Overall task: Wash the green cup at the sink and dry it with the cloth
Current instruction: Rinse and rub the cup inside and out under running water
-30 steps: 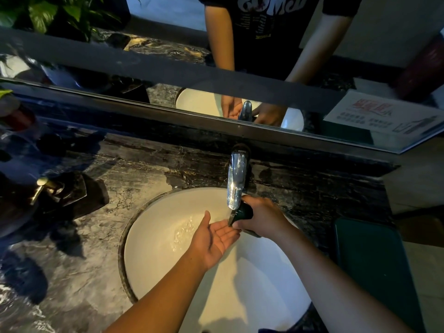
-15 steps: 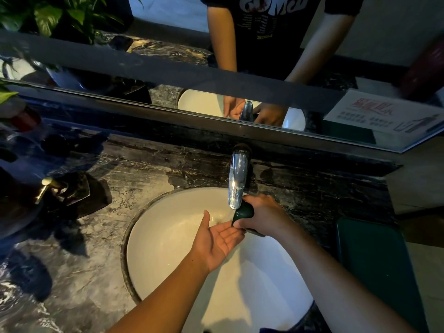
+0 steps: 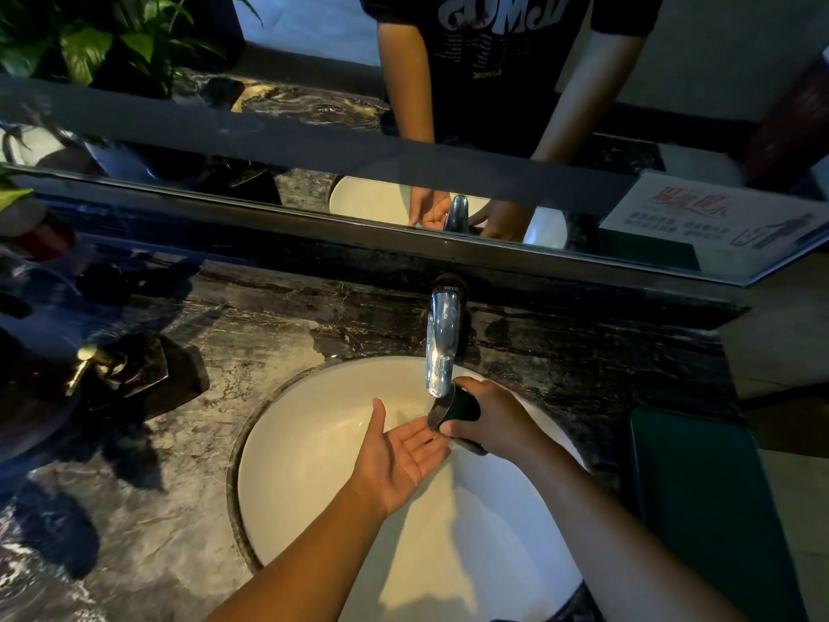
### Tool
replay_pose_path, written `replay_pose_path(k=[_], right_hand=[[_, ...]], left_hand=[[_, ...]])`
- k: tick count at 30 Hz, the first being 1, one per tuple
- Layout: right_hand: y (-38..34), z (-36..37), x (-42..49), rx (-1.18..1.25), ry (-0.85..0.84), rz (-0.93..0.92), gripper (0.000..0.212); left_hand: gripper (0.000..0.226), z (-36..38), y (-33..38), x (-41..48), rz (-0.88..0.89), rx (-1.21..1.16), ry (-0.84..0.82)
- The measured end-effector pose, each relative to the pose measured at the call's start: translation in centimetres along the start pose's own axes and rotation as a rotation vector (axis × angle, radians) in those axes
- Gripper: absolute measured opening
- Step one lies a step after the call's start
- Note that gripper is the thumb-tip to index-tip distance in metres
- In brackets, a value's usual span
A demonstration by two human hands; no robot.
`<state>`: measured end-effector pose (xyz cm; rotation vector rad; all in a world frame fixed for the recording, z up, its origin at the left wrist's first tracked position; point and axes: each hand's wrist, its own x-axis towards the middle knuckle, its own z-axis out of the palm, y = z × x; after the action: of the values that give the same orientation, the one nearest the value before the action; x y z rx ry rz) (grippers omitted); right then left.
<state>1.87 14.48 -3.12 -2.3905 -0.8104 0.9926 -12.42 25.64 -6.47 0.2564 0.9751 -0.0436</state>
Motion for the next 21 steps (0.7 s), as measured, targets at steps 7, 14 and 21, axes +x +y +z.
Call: replay_pose_path(k=[7,14,21], right_hand=[[0.6,2.3,-0.2,0.232,0.002,0.052,0.055],[0.8,5.1,0.7,0.527,0.054,0.094,0.056],[0.8,6.0,0.6,0.678,0.063,0.071,0.064]], left_hand=[[0.082,-0.7,1.4,0.1,0.085,0.096,0.025],[0.044,-0.3,2.7,-1.1,0.281,0.443,0.070],[0.031,0.2,2.6,-1.7,0.474,0.686,0.069]])
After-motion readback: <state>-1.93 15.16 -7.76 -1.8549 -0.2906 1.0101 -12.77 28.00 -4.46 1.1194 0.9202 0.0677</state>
